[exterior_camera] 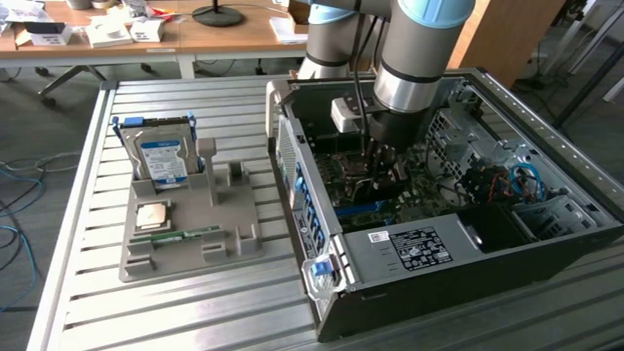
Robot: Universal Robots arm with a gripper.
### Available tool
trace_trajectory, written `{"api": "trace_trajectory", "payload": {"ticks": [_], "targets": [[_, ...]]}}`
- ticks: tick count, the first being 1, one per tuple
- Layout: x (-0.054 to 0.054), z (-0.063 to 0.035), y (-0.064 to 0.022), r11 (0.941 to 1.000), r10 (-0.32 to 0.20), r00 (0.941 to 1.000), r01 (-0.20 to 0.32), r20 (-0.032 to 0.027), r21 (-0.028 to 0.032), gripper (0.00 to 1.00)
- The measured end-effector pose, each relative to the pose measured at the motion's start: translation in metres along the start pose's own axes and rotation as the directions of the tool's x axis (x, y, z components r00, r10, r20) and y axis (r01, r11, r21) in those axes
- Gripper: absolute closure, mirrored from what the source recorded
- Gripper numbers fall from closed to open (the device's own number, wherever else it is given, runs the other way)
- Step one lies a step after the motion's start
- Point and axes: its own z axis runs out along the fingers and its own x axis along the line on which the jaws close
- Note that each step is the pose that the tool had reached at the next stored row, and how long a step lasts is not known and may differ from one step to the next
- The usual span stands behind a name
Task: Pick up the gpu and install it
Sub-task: 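Insert the gpu into the slot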
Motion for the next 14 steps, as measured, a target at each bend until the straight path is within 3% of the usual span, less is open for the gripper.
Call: {"api": "trace_trajectory", "payload": {"ticks": [14], "targets": [[-0.0001, 0.0002, 0.0020, 1.0000, 0.005, 1.0000, -0.005, -0.0018, -0.0017, 0.74]]}}
